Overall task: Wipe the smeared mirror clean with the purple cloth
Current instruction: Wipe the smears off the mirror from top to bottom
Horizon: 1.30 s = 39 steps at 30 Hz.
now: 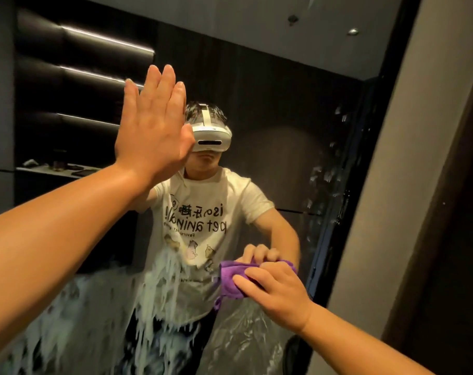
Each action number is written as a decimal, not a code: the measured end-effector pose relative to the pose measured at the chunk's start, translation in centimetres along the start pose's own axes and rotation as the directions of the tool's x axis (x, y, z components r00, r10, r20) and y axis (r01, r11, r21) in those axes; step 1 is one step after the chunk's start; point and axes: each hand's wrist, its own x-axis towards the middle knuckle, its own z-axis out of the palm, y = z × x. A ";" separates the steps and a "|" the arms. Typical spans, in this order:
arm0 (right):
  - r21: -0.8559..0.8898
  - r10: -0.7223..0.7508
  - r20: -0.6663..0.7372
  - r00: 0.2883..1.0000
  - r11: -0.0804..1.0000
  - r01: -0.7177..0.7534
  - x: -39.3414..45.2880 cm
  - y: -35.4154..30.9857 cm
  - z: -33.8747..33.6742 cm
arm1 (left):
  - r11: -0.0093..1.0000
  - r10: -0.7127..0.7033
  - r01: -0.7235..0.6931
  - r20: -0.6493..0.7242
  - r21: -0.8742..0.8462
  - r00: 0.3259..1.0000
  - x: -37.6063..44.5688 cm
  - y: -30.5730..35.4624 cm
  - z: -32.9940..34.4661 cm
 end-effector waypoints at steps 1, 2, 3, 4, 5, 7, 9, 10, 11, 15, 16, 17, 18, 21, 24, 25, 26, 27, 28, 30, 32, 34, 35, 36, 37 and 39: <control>0.029 -0.022 0.001 1.000 0.999 0.021 0.0 0.0 -0.3 | 1.000 -0.002 0.002 0.006 0.007 1.000 0.0 0.1 -0.1; 0.033 -0.042 0.017 0.999 0.999 0.041 1.0 0.4 -1.4 | 1.000 -0.001 0.001 0.014 0.011 1.000 0.0 0.1 -0.2; 0.038 -0.026 0.009 1.000 0.999 0.025 2.7 1.3 -3.2 | 1.000 -0.003 0.002 0.020 0.013 1.000 0.0 0.1 -0.2; 0.039 0.014 -0.023 1.000 0.999 -0.014 4.6 3.1 -5.0 | 1.000 -0.007 0.007 0.024 0.017 1.000 0.1 0.1 -0.3; -0.004 0.039 -0.096 0.995 0.999 -0.040 6.6 5.6 -7.3 | 1.000 -0.011 0.011 0.027 0.023 1.000 0.1 0.1 -0.3; -0.138 0.091 -0.372 0.924 0.979 -0.151 11.1 11.8 -12.9 | 1.000 -0.011 0.010 0.029 0.030 1.000 0.1 0.1 -0.1; -0.140 0.216 -0.592 0.776 0.921 -0.363 15.4 18.1 -17.6 | 1.000 -0.012 0.011 0.023 0.026 1.000 0.2 0.1 0.1; -0.150 0.245 -0.645 0.724 0.888 -0.434 17.3 20.8 -19.6 | 1.000 -0.015 0.014 0.019 0.022 1.000 0.2 0.1 0.1; -0.152 0.275 -0.666 0.693 0.860 -0.488 18.7 23.2 -21.2 | 1.000 -0.018 0.017 0.018 0.017 1.000 0.3 0.1 0.1; -0.095 0.439 -0.654 0.616 0.760 -0.643 21.2 26.4 -23.1 | 1.000 -0.014 0.014 0.001 -0.006 1.000 0.3 0.0 0.1; -0.120 0.428 -0.653 0.625 0.756 -0.644 21.0 26.1 -22.8 | 1.000 -0.014 0.014 -0.005 -0.015 1.000 0.3 0.0 0.1; -0.142 0.410 -0.648 0.642 0.763 -0.630 20.4 25.6 -22.1 | 1.000 -0.015 0.015 -0.008 -0.025 1.000 0.3 0.1 0.1; -0.152 0.383 -0.651 0.656 0.781 -0.606 19.3 24.8 -21.0 | 0.999 -0.014 0.014 -0.013 -0.034 1.000 0.3 0.1 0.1; -0.172 0.269 -0.642 0.718 0.862 -0.476 13.7 20.8 -15.6 | 0.999 -0.020 0.018 -0.025 -0.043 0.999 0.3 0.1 0.1; -0.172 0.251 -0.581 0.774 0.892 -0.418 6.9 14.6 -9.1 | 0.999 -0.020 0.019 -0.028 -0.039 0.999 0.3 0.2 0.1; -0.164 0.276 -0.543 0.793 0.891 -0.423 4.9 12.7 -7.1 | 0.999 -0.017 0.016 -0.026 -0.034 1.000 0.4 0.3 0.1; -0.149 0.298 -0.491 0.819 0.897 -0.415 2.8 10.9 -5.1 | 1.000 -0.013 0.013 -0.023 -0.027 1.000 0.4 0.3 0.1; -0.147 0.299 -0.444 0.845 0.905 -0.398 0.6 9.0 -3.3 | 1.000 -0.012 0.011 -0.019 -0.018 1.000 0.5 0.3 0.1; -0.152 0.277 -0.397 0.875 0.921 -0.360 -1.7 7.0 -1.6 | 1.000 -0.014 0.014 -0.015 -0.008 1.000 0.6 0.3 0.0; -0.126 0.217 -0.290 0.932 0.957 -0.262 -5.3 3.4 0.6 | 1.000 -0.023 0.023 -0.007 -0.001 1.000 0.6 0.1 -0.1; -0.014 0.315 -0.217 0.924 0.945 -0.325 -5.7 1.9 0.3 | 1.000 -0.015 0.015 -0.001 0.007 1.000 0.5 0.1 -0.3; 0.084 0.373 -0.198 0.907 0.928 -0.363 -3.4 3.2 -2.5 | 1.000 -0.009 0.009 0.009 0.010 1.000 0.6 0.2 -0.3; 0.079 0.330 -0.262 0.907 0.944 -0.321 -1.5 4.8 -4.7 | 1.000 -0.010 0.010 0.009 0.011 1.000 0.6 0.1 -0.3; 0.051 0.271 -0.363 0.891 0.961 -0.272 0.6 7.1 -7.0 | 1.000 -0.013 0.013 0.006 0.013 1.000 0.6 0.1 -0.3; 0.048 0.268 -0.461 0.846 0.959 -0.278 2.9 9.9 -9.6 | 1.000 -0.014 0.014 0.005 0.015 1.000 0.6 0.1 -0.3; 0.026 0.344 -0.617 0.708 0.908 -0.419 8.5 16.5 -14.6 | 1.000 -0.010 0.010 0.009 0.015 1.000 0.7 0.1 -0.2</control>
